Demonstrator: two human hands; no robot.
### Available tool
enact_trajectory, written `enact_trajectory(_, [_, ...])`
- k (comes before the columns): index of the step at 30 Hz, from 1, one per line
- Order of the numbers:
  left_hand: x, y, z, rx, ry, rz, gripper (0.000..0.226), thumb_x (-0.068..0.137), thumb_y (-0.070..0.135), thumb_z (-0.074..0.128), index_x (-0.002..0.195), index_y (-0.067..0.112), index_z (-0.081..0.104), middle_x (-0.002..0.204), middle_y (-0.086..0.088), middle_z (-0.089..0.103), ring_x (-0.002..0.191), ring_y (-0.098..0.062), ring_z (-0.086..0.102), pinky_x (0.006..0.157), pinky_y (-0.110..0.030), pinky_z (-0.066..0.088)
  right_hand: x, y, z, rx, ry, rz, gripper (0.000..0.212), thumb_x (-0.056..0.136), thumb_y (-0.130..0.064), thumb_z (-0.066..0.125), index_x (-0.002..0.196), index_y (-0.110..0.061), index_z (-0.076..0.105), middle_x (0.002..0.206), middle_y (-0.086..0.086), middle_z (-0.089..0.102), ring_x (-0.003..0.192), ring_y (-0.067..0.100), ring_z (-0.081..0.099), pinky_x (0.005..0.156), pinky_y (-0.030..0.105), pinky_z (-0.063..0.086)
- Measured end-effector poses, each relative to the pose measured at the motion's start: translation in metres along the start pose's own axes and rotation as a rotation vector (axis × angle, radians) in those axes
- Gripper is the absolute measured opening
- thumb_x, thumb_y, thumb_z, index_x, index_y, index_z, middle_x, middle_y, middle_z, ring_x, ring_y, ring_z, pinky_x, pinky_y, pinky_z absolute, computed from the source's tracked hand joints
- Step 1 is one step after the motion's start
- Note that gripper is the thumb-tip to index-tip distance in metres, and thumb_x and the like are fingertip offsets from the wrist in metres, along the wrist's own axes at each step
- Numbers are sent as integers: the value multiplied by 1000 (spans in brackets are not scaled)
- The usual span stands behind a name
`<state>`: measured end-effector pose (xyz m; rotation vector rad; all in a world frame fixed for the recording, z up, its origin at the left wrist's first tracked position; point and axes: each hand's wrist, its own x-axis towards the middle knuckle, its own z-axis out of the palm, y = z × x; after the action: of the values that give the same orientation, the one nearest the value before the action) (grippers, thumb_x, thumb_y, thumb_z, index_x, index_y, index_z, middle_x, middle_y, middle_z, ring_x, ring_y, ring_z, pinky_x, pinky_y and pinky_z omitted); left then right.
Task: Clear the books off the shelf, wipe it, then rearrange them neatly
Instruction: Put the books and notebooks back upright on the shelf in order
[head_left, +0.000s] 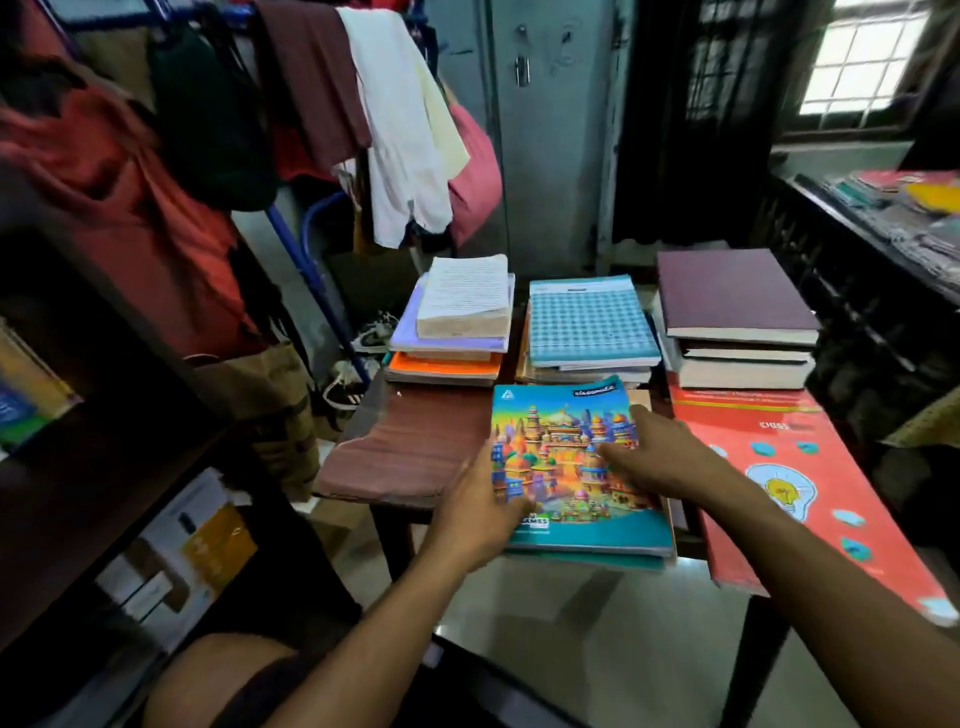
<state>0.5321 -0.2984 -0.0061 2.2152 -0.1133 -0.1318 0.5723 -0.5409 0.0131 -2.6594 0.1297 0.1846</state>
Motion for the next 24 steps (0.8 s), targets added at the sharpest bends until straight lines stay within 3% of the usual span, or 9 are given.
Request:
enact_trajectory(3, [1,15,10,-53,-41,-24,66,89,30,77,146,37,43,132,17,55,118,-10,60,103,-40,51,-4,9,-8,135,41,16,50,92,-43,69,130,-21,46,123,3,63,101,21,63,75,32,52])
enact_trajectory(6, [5,21,13,-85,8,-87,61,89,28,78,141,33,46,127,14,58,112,-12,63,97,-40,54,-5,11,-9,204,101,12,38,92,-35,71,121,-21,52,117,1,67,91,15,64,67,30,51])
enact_trajectory(11, [11,13,0,-192,40,-216,51,85,21,82,122,32,48,114,11,70,93,-8,71,82,-38,61,-4,-1,-4,286,75,-17,34,89,-35,75,115,-23,56,109,-5,69,85,6,67,71,33,59])
enact_trajectory(16, [5,-9,-12,-185,142,-340,53,74,36,86,110,33,48,106,7,70,91,-15,72,80,-44,62,-6,-24,11,348,39,-67,37,89,-32,75,121,-24,58,112,-7,69,91,9,69,82,40,60])
enact_trajectory(19, [-2,-20,-21,-423,150,-443,48,77,26,88,112,21,56,106,0,75,88,-19,75,80,-41,63,-5,-34,22,378,66,-81,50,91,-34,74,135,-21,55,118,-6,64,91,6,66,69,26,55])
enact_trajectory(22, [-9,-15,-28,-633,116,-492,53,77,18,88,119,11,56,98,-6,78,79,-21,77,66,-34,61,-6,-38,35,395,90,-30,64,88,-43,74,143,-20,52,132,2,61,107,18,65,87,42,58])
enact_trajectory(24, [-11,-6,-33,-691,118,-519,49,79,21,87,116,12,56,92,-7,79,73,-20,77,60,-30,58,-6,-42,38,426,26,-19,49,88,-43,72,131,-23,61,116,-4,70,95,13,71,86,43,59])
